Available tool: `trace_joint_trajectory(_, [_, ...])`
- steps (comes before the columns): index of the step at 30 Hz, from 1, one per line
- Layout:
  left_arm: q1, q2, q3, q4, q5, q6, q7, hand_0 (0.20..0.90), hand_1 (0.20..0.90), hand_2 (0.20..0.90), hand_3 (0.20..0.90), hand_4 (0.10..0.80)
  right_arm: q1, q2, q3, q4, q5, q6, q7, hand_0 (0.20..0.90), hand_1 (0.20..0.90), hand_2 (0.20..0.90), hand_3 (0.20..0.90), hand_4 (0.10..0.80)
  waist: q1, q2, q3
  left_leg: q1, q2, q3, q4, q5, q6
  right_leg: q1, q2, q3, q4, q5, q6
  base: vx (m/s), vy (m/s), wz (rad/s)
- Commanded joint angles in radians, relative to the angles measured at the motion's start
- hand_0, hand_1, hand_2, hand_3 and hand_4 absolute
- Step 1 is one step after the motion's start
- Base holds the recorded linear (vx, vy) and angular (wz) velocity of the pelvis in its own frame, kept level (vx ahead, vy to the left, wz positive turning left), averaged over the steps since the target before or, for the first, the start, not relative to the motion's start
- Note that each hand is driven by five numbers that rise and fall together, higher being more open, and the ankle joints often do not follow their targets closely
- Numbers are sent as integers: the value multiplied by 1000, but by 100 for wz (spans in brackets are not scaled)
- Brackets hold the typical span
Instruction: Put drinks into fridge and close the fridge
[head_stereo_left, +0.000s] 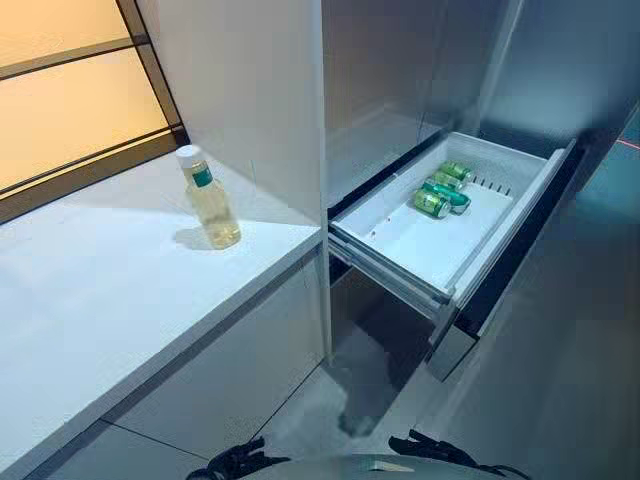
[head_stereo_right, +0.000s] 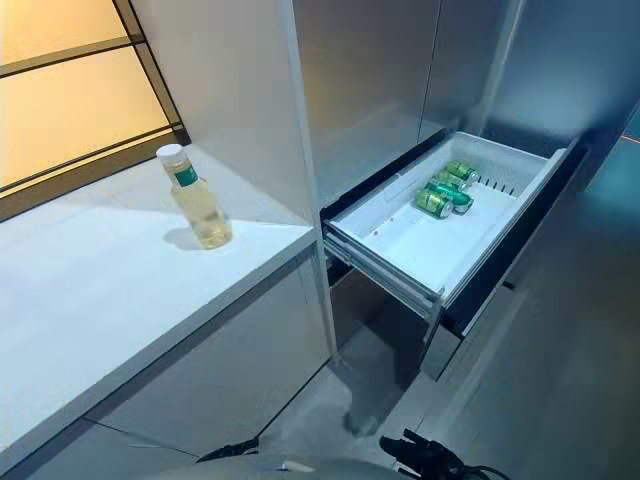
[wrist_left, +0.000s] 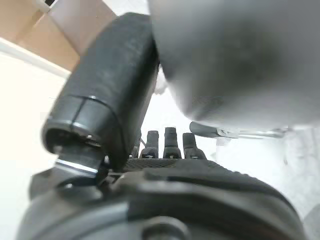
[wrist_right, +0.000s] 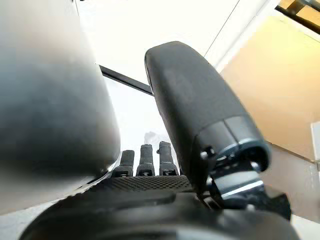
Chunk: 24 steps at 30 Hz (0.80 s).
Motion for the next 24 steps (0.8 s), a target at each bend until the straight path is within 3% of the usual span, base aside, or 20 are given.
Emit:
trace_joint_trajectory(1, [-55, 0, 33, 56, -35, -56, 1, 900, 900, 900, 900, 800, -59, 32, -14, 40, -9, -25, 41, 900, 900, 900, 900, 800, 24, -31, -14, -23, -50, 50, 14, -44, 35, 5, -14, 10, 35, -24, 38, 0, 0, 0])
trace_joint_trajectory(8, [-80, 24, -25, 20, 180, -200, 123, 900, 900, 900, 900, 800, -66, 25, 10, 38, -18, -11, 37, 900, 900, 900, 900, 800, 20, -28, -10, -21, -48, 54, 16, -43, 34, 3, -13, 8, 45, -30, 36, 0, 0, 0])
trace_joint_trajectory(13, [-129, 80, -132, -141, 274, -176, -38, 900, 900, 900, 900, 800, -73, -7, 28, 9, -29, 16, 39, 900, 900, 900, 900, 800, 7, -14, 1, -24, -44, 63, 18, -43, 33, -7, -10, 18, 58, -35, 37, -5, 15, -2])
trace_joint_trajectory(18, [-194, 177, -224, -375, 220, -32, -315, 900, 900, 900, 900, 800, -79, -39, 38, -6, -44, 25, 43, 900, 900, 900, 900, 800, -13, 12, 10, -25, -42, 66, 16, -41, 39, -22, -7, 37, 76, -41, 42, -7, 55, -8])
trace_joint_trajectory(19, [-221, 218, -235, -474, 175, 50, -432, 900, 900, 900, 900, 800, -75, -41, 40, -11, -47, 24, 40, 900, 900, 900, 900, 800, -18, 17, 10, -24, -44, 65, 15, -43, 42, -25, -7, 43, 78, -41, 44, 6, 32, -2])
trace_joint_trajectory(20, [-225, 226, -239, -500, 163, 72, -450, 900, 900, 900, 900, 800, -73, -42, 40, -11, -48, 23, 40, 900, 900, 900, 900, 800, -20, 19, 10, -24, -44, 65, 15, -43, 42, -25, -7, 44, 79, -41, 45, 8, 33, -1])
trace_joint_trajectory(24, [-294, 291, -241, -778, 39, 321, -675, 900, 900, 900, 900, 800, -56, -40, 36, -10, -53, 7, 35, 900, 900, 900, 900, 800, -28, 26, 9, -21, -48, 62, 12, -47, 47, -24, -10, 50, 74, -36, 51, 0, 0, 0])
